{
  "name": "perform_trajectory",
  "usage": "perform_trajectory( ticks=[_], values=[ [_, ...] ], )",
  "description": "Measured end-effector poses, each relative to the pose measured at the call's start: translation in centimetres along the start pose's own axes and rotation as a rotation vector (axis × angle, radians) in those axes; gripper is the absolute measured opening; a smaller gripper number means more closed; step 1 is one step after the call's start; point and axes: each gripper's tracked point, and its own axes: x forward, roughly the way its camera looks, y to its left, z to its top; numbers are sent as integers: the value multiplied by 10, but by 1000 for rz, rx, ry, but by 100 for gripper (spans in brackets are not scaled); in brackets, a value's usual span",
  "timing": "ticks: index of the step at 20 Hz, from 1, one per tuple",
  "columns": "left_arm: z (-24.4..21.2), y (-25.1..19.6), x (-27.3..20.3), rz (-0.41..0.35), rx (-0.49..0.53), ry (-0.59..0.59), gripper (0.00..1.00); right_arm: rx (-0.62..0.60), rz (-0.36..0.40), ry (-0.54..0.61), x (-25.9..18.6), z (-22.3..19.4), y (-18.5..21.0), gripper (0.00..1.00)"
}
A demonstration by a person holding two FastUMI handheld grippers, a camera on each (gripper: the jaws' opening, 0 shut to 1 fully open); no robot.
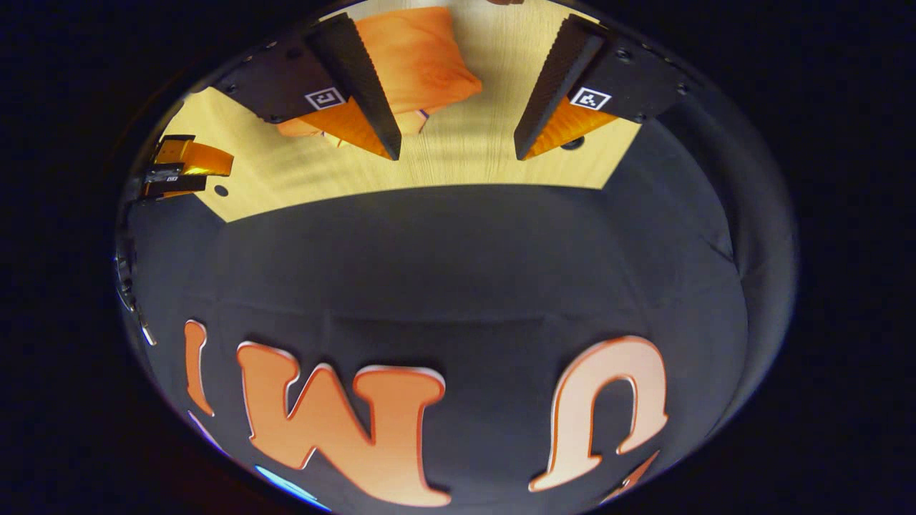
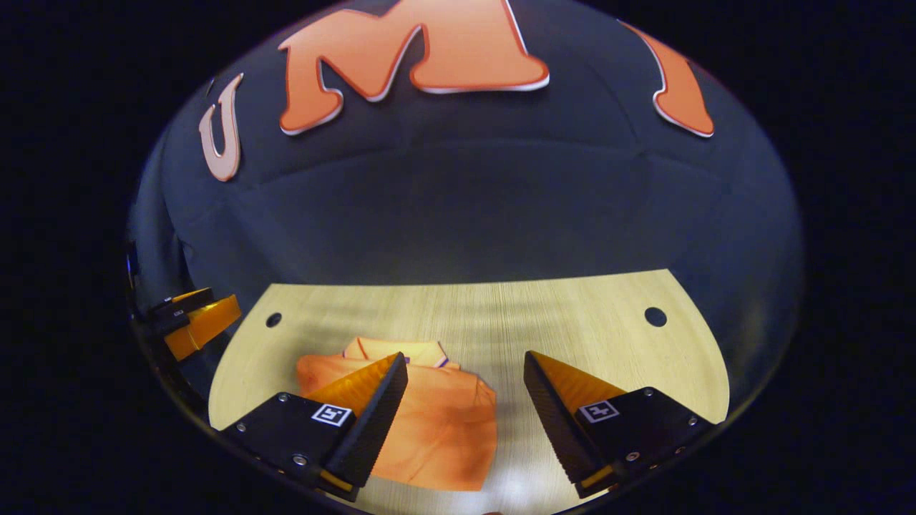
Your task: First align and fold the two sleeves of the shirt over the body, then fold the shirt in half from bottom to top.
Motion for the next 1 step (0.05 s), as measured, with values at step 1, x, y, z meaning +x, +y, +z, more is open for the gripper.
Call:
perform_trajectory(
  ticks=[1],
  values=[
    [11,-6,-12,-6,-3,-29,97,5,11,-32,-15,10,4,99]
  ],
)
